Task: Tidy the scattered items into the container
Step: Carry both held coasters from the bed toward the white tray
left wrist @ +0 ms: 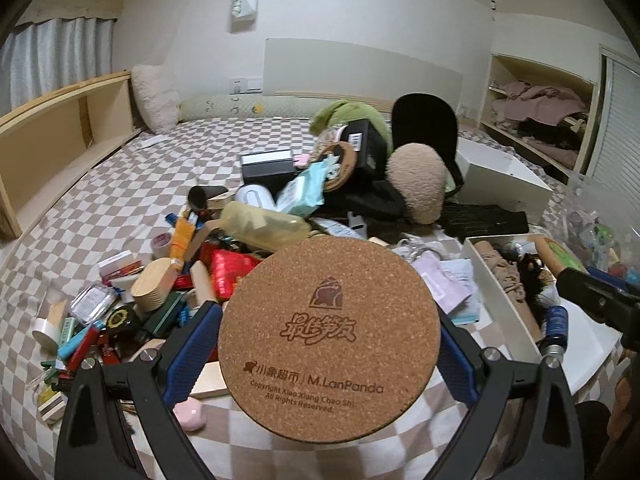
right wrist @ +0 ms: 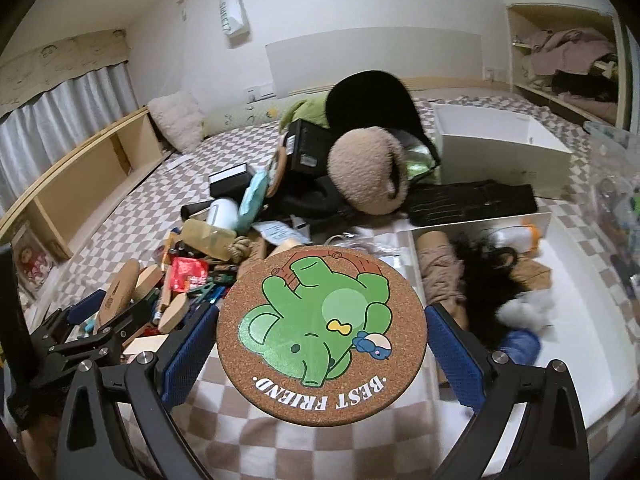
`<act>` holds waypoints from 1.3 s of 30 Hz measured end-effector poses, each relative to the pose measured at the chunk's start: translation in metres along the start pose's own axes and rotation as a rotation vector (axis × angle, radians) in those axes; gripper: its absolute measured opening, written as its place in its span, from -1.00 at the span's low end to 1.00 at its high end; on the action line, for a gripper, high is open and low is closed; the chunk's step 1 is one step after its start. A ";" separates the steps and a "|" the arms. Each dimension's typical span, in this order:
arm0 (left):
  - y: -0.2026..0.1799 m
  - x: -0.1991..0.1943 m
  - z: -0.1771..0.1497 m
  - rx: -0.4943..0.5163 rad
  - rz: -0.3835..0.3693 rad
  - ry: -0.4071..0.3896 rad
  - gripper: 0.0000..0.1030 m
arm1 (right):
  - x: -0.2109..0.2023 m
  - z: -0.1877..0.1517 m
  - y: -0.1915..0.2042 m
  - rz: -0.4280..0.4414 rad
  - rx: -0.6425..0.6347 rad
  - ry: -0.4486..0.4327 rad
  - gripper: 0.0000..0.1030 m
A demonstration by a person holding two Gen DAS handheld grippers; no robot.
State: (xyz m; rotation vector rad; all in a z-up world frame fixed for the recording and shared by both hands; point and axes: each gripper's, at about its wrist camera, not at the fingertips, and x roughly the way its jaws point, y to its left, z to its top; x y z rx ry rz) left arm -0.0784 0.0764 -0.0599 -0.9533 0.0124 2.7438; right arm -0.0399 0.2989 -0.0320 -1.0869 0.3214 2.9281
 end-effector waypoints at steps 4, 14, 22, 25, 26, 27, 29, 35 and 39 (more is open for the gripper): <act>-0.020 0.002 0.003 0.017 -0.021 0.001 0.90 | -0.009 0.002 -0.019 -0.025 0.009 -0.004 0.95; -0.076 0.012 0.010 0.060 -0.099 0.011 0.90 | -0.025 0.002 -0.072 -0.075 0.052 -0.002 0.95; -0.120 0.028 0.015 0.084 -0.173 0.033 0.90 | -0.031 0.003 -0.114 -0.108 0.089 0.016 0.95; -0.135 0.036 0.016 0.099 -0.193 0.046 0.90 | -0.032 0.003 -0.128 -0.118 0.098 0.024 0.95; -0.139 0.039 0.015 0.104 -0.200 0.050 0.90 | -0.031 0.002 -0.133 -0.126 0.098 0.027 0.95; -0.144 0.041 0.015 0.107 -0.208 0.055 0.90 | -0.031 0.002 -0.138 -0.133 0.099 0.030 0.95; -0.153 0.047 0.015 0.114 -0.225 0.066 0.90 | -0.029 0.002 -0.146 -0.141 0.103 0.037 0.95; -0.176 0.061 0.015 0.136 -0.261 0.089 0.90 | -0.022 -0.003 -0.169 -0.156 0.119 0.059 0.95; -0.196 0.070 0.017 0.158 -0.284 0.098 0.90 | -0.016 -0.009 -0.185 -0.164 0.134 0.077 0.95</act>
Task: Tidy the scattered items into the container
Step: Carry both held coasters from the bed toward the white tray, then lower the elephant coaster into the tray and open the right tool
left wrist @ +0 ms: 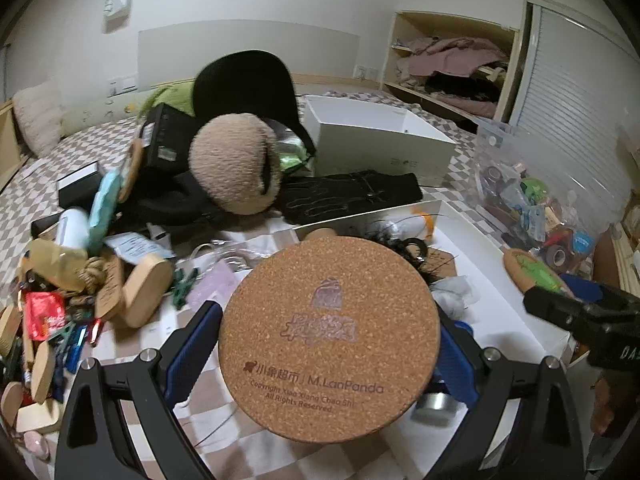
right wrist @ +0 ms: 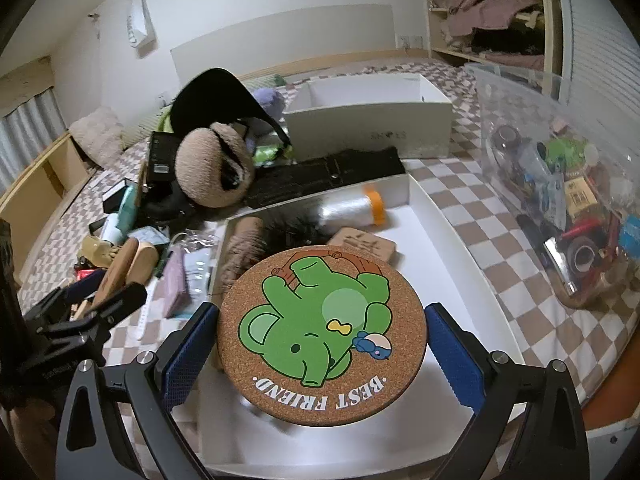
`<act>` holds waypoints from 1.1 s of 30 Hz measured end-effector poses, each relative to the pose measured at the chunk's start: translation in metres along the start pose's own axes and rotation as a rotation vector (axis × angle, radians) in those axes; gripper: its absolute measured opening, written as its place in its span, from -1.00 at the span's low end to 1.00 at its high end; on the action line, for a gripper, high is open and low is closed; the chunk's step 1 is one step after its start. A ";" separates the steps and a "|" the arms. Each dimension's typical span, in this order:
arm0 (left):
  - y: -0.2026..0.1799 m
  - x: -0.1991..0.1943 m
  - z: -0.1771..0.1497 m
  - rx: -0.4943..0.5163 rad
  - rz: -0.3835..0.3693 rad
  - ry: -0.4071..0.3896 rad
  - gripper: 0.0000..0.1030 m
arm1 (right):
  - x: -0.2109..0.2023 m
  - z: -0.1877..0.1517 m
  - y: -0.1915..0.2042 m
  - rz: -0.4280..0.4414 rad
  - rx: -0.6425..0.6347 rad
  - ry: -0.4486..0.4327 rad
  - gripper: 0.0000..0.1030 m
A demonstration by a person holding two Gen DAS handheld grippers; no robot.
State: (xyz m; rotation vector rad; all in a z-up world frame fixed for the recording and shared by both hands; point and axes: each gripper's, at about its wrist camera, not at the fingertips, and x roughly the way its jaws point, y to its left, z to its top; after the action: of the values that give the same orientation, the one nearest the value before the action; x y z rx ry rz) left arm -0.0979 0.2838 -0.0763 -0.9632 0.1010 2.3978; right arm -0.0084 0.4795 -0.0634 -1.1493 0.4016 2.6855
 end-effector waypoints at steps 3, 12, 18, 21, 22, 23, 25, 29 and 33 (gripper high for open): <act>-0.014 0.010 0.003 0.022 -0.020 0.009 0.90 | 0.006 -0.002 -0.012 -0.007 0.016 0.014 0.95; -0.051 0.036 0.011 0.077 -0.076 0.041 0.90 | 0.023 -0.010 -0.048 -0.039 0.054 0.058 0.95; -0.067 0.046 0.019 0.091 -0.114 0.051 0.90 | 0.037 -0.015 -0.062 -0.049 0.071 0.095 0.95; -0.076 0.050 0.021 0.103 -0.127 0.055 0.90 | 0.043 -0.017 -0.066 -0.044 0.074 0.107 0.95; -0.077 0.051 0.022 0.104 -0.132 0.057 0.90 | 0.044 -0.018 -0.066 -0.046 0.075 0.111 0.95; -0.079 0.052 0.022 0.106 -0.136 0.058 0.90 | 0.046 -0.018 -0.067 -0.048 0.075 0.116 0.95; -0.083 0.054 0.024 0.109 -0.144 0.060 0.90 | 0.048 -0.018 -0.068 -0.052 0.071 0.124 0.95; -0.089 0.058 0.025 0.113 -0.158 0.066 0.90 | 0.052 -0.020 -0.066 -0.067 0.036 0.136 0.95; -0.095 0.061 0.026 0.117 -0.177 0.075 0.90 | 0.053 -0.023 -0.067 -0.070 0.023 0.137 0.96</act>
State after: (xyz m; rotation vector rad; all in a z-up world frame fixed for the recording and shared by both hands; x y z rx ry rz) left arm -0.1010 0.3998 -0.0851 -0.9658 0.1747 2.1705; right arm -0.0102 0.5391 -0.1285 -1.3201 0.4048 2.5444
